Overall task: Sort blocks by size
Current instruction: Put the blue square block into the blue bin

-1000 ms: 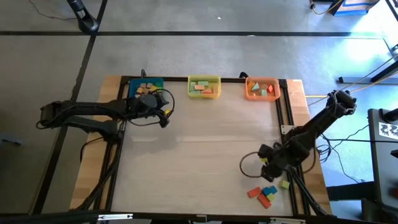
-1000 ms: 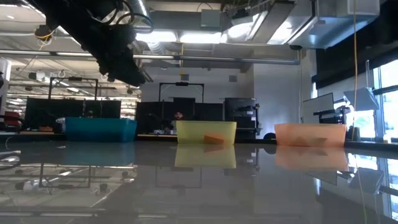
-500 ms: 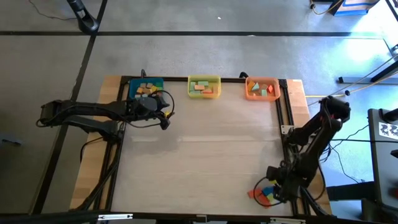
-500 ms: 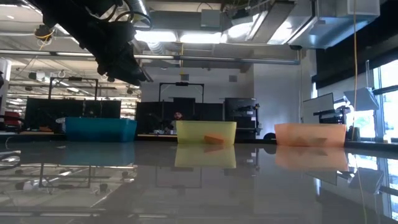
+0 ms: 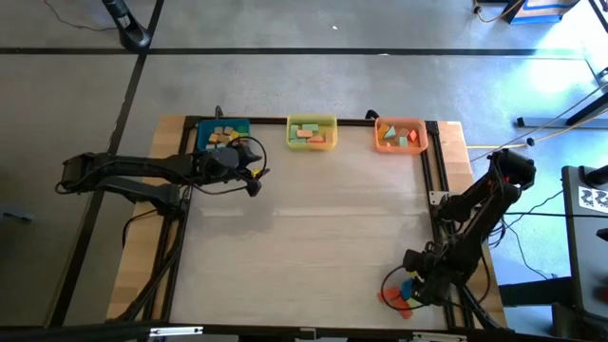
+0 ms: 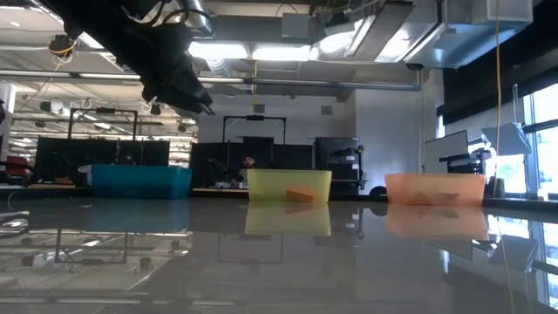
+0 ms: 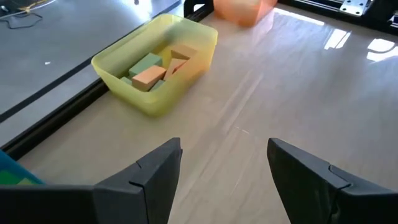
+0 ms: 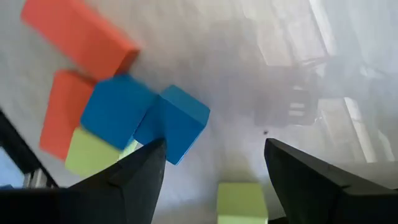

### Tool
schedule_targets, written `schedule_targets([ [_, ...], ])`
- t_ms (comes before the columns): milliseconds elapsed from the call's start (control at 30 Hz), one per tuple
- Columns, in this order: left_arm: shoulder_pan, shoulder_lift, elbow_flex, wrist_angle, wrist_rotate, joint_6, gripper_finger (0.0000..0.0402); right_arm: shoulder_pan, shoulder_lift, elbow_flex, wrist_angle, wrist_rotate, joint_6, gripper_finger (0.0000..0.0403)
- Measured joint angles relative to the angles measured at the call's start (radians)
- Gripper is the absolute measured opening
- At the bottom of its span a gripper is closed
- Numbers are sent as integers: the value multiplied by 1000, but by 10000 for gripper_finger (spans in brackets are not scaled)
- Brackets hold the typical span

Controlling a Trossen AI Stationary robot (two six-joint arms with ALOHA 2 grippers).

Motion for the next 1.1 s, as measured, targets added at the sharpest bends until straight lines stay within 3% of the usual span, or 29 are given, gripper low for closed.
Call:
schedule_targets([
  [533,0,0,0,-1,0,-20,226,-303,4,17,-100,9,-18,271],
  [800,0,0,0,0,0,-19,226,-316,6,157,-169,3,20,271],
  [1100,0,-1,0,3,0,-16,226,-315,34,171,-162,38,208,271],
])
